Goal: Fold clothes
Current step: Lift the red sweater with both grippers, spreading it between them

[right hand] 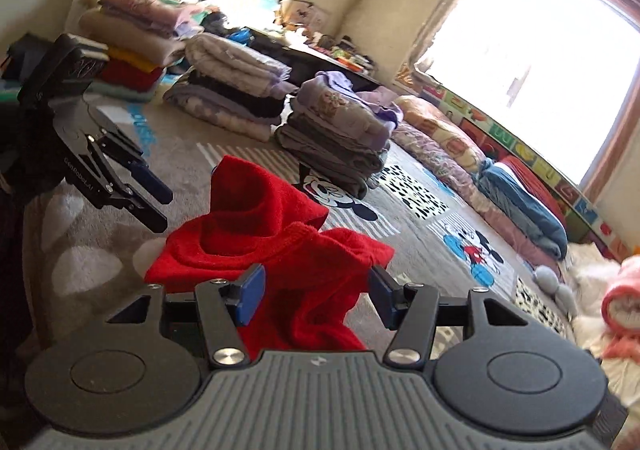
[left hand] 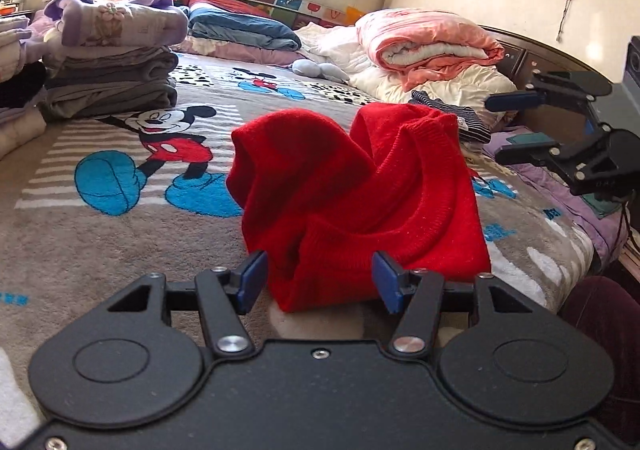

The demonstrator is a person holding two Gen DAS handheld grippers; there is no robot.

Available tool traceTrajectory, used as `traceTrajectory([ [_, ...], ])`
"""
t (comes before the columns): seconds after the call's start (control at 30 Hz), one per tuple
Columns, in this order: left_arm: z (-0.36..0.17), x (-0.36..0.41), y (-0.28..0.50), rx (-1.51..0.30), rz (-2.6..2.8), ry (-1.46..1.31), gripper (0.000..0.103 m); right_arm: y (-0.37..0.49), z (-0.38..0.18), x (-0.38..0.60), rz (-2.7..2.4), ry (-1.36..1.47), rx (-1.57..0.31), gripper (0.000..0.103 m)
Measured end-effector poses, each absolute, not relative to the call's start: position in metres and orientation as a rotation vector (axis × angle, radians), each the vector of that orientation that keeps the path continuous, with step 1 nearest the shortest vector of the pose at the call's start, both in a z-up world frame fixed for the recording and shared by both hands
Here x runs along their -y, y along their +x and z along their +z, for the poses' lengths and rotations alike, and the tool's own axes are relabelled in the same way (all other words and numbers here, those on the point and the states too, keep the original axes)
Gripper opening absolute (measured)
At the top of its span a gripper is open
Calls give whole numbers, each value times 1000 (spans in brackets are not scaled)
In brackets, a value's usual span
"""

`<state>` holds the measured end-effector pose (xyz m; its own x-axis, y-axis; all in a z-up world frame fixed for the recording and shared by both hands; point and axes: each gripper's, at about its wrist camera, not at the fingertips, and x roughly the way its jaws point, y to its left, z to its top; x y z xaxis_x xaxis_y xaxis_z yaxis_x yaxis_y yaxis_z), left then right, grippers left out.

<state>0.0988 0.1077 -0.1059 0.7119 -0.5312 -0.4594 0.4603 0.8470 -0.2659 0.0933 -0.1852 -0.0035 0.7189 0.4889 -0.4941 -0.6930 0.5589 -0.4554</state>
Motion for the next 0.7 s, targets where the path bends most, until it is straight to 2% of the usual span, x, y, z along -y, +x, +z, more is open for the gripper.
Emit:
traceTrajectory([
  [0.47, -129, -109, 138, -608, -706, -124, 56, 157, -4, 137, 954, -1020, -521, 57],
  [0.57, -129, -107, 140, -607, -741, -114, 53, 165, -8, 133, 1002, -1041, -578, 53],
  [0.7, -128, -109, 139, -609, -810, -86, 50, 168, -15, 128, 1067, -1072, -667, 41],
])
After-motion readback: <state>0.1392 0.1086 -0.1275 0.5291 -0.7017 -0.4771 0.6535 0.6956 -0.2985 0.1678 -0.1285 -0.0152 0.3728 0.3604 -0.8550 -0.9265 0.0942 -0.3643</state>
